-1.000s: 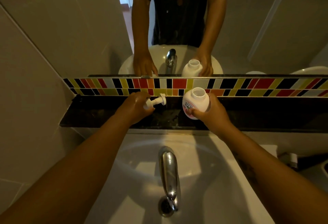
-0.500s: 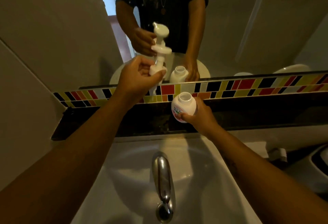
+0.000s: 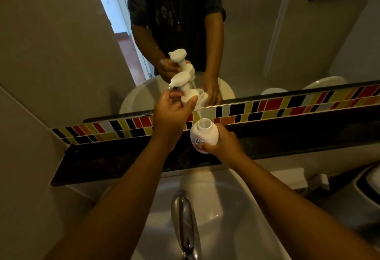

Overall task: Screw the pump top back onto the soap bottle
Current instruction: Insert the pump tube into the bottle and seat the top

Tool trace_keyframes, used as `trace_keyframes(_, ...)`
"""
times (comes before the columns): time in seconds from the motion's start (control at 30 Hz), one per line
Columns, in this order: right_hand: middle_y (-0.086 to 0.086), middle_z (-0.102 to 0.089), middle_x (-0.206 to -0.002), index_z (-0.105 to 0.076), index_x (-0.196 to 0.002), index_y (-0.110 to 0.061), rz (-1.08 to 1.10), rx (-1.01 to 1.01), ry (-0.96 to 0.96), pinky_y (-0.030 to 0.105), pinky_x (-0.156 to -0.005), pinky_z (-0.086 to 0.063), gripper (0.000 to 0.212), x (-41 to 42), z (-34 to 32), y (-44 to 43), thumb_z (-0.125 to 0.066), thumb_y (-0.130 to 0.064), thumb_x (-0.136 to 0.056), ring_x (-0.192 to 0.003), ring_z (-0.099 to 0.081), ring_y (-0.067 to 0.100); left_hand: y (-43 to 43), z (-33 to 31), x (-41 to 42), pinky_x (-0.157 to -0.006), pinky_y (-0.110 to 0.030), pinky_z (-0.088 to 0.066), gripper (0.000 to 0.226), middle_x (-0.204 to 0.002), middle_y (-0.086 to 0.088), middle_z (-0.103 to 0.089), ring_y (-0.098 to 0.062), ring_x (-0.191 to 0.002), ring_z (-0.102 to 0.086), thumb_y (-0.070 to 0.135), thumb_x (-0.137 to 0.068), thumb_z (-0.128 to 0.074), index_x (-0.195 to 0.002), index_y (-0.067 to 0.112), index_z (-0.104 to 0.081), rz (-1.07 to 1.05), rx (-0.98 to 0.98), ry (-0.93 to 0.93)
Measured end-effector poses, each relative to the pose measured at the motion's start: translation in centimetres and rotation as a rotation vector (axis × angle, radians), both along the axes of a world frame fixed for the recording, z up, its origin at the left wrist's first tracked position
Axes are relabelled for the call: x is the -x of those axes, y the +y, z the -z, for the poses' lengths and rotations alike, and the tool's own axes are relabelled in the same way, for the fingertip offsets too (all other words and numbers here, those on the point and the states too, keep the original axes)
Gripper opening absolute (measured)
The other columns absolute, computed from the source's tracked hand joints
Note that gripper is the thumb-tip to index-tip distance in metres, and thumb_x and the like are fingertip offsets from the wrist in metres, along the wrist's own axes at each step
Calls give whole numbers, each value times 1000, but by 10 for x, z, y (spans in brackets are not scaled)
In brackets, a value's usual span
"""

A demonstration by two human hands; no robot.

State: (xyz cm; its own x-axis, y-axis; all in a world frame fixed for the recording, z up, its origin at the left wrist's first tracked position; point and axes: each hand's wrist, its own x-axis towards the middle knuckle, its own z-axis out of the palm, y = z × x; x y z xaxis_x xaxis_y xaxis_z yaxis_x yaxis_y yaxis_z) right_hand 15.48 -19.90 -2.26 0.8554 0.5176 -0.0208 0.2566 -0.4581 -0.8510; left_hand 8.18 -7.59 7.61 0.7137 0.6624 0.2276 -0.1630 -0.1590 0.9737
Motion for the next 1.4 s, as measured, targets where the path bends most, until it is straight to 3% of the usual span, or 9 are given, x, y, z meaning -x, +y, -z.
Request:
trace_keyframes(0.1,4,-59,-127,-45,-124,-27,-13,-3,-6,52,-93,-49,68,-1,0,0,-78,-43,-66,-116,-54,27,-6,9,-3,-78,-20,-58,36,-110,0,-69,-7,-99,-72,13,-84,-73,-115,8,-55,36,-1,18)
trace_keyframes(0.37,8,-54,-133,-41,-130,-24,15,50,5,53,-98,-46,75,-5,4,3,-76,-47,-68,-122,-50,31,-11,30,-6,-100,-49,-53,61,-133,-16,-63,-26,-119,-64,14,-81,-76,-136,7,-48,157,-93,197)
trace_keyframes(0.67,10,-51,-136,-40,-132,-24,50,109,30,51,-99,-44,78,-5,4,4,-75,-50,-67,-122,-49,31,-7,52,-6,-104,-50,-49,64,-139,-18,-58,-30,-128,-57,13,-80,-77,-136,4,-50,167,-261,294)
trace_keyframes(0.87,6,-35,-150,-22,-143,-33,-95,87,89,59,-104,-37,104,-17,-12,-13,-82,-47,-59,-136,-32,33,9,57,-5,-83,-19,-48,75,-137,5,-53,-12,-121,-50,26,-72,-84,-137,27,-46,338,-175,432)
trace_keyframes(1.0,-2,-41,-148,-27,-140,-40,-140,26,199,42,-98,-42,92,-40,-35,-41,-78,-47,-63,-132,-40,23,38,54,-5,-79,-14,-51,77,-130,17,-52,-11,-123,-50,21,-71,-84,-133,39,-43,614,-128,569)
trace_keyframes(1.1,-8,-51,-138,-39,-133,-42,-173,-61,187,33,-88,-49,79,-40,-48,-38,-78,-47,-65,-120,-50,14,49,54,-13,-106,-38,-45,92,-147,6,-47,-21,-137,-42,26,-67,-87,-144,32,-38,666,-273,636)
trace_keyframes(1.17,-14,-54,-130,-45,-128,-43,-200,-85,140,35,-89,-49,69,-31,-51,-26,-77,-44,-67,-116,-51,9,52,56,-18,-112,-53,-38,98,-151,2,-45,-25,-140,-39,38,-63,-88,-146,33,-36,657,-399,673)
trace_keyframes(1.27,-10,-54,-129,-44,-129,-40,-208,-132,78,36,-92,-48,64,-23,-48,-10,-74,-37,-73,-116,-50,11,51,59,-23,-112,-57,-36,98,-150,2,-45,-28,-141,-37,48,-61,-87,-145,36,-37,626,-491,701)
trace_keyframes(1.4,-1,-54,-134,-44,-133,-31,-211,-133,85,39,-96,-47,62,-24,-43,-3,-71,-31,-77,-119,-50,17,49,67,-24,-109,-53,-41,86,-146,0,-49,-27,-136,-42,37,-67,-85,-141,37,-41,567,-439,664)
